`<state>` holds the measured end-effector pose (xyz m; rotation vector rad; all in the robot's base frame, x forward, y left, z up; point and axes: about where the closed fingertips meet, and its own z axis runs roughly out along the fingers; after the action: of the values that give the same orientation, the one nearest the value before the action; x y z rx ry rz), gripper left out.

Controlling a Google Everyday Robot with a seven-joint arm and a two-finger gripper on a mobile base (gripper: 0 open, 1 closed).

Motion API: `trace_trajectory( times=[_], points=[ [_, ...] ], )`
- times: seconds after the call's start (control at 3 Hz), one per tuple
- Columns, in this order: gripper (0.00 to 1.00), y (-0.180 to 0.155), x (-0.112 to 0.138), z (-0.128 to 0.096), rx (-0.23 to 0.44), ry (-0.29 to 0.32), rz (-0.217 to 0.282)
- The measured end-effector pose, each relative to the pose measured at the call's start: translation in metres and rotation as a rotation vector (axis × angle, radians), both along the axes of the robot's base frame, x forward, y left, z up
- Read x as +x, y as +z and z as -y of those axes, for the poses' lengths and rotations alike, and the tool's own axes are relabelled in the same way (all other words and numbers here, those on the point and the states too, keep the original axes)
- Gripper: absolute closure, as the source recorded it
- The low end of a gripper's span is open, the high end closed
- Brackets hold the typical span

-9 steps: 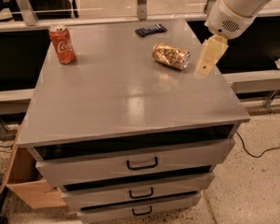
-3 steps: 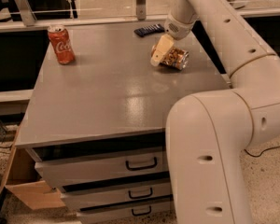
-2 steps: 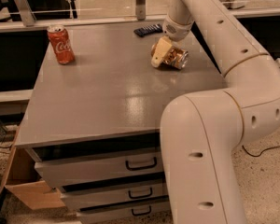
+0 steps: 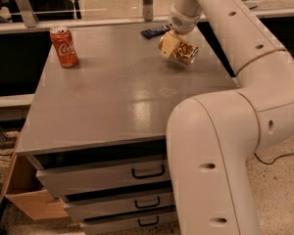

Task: Place orange can upright

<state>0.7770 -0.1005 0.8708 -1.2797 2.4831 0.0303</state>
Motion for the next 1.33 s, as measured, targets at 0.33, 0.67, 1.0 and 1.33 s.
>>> trace_trajectory(
  times=[0.33, 0.67, 1.0, 1.33],
  points=[
    [0.88, 0.033, -0.006, -0.002, 0.078, 0.057, 0.082],
    [1.00, 0.051, -0.012, 0.004, 0.244, 0.126, 0.164],
    [1.00, 0.062, -0.026, 0.014, 0.469, 0.196, 0.230],
    [1.00, 0.074, -0.045, 0.031, 0.673, 0.251, 0.301]
  ],
)
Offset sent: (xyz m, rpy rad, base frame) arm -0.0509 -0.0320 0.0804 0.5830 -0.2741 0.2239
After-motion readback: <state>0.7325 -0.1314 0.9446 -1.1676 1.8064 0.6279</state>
